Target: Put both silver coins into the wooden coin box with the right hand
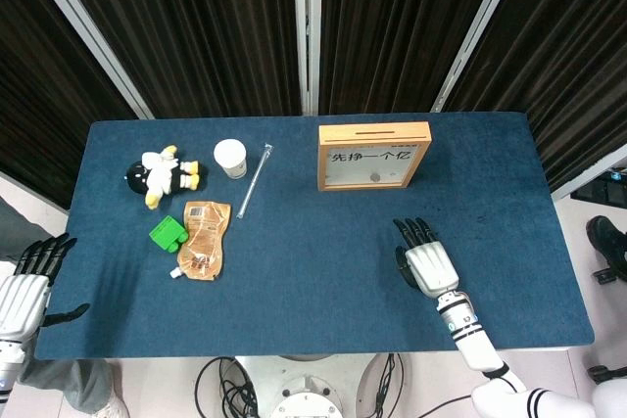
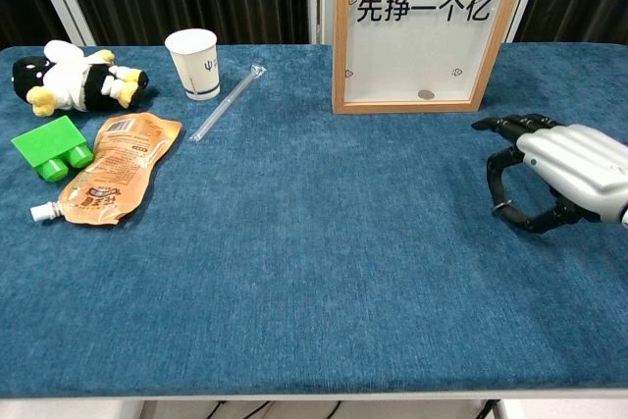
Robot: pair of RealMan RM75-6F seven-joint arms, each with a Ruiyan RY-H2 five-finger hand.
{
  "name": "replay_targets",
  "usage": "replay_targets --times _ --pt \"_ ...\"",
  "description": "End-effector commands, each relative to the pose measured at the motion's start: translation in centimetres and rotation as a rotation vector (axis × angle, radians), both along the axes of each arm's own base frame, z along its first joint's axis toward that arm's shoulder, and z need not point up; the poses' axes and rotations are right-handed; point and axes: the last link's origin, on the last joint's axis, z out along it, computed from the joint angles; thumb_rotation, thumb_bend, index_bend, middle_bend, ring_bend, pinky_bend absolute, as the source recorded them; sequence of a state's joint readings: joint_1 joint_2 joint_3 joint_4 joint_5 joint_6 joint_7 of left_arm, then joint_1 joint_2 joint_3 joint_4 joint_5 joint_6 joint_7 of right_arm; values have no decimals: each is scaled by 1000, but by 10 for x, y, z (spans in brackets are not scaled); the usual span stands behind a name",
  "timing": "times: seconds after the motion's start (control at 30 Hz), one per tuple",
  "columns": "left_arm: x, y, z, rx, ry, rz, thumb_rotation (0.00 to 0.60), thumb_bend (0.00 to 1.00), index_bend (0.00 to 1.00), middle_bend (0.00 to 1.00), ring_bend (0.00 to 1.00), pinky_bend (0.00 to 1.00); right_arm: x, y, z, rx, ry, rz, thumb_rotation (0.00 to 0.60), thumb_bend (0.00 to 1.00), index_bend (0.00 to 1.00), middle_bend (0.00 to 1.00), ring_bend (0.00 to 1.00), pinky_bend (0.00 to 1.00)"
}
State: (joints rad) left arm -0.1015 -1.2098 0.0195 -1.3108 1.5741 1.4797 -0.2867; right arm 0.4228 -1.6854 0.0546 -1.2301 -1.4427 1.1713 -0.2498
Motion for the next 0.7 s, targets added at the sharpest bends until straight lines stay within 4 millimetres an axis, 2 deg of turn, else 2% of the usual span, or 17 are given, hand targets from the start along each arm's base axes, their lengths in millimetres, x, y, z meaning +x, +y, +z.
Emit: replay_targets --times 0.03,0.17,0.43,0.6,0.7 --pt "1 0 0 1 0 -3 600 94 63 11 0 0 5 -2 10 -31 -32 14 600 347 721 63 0 0" --pt "3 -1 1 7 -2 -10 600 94 63 11 0 0 23 -8 40 -109 -116 60 600 346 746 65 0 0" --pt "9 -2 3 11 -3 -32 600 94 63 11 0 0 65 -20 118 -303 -229 175 600 345 791 78 0 0" --pt "12 -2 2 6 0 -41 600 94 64 11 0 0 93 -41 150 -367 -233 214 600 344 797 78 0 0" --pt "13 -2 3 6 -1 -45 600 94 63 11 0 0 115 -65 163 -384 -234 217 600 344 806 78 0 0"
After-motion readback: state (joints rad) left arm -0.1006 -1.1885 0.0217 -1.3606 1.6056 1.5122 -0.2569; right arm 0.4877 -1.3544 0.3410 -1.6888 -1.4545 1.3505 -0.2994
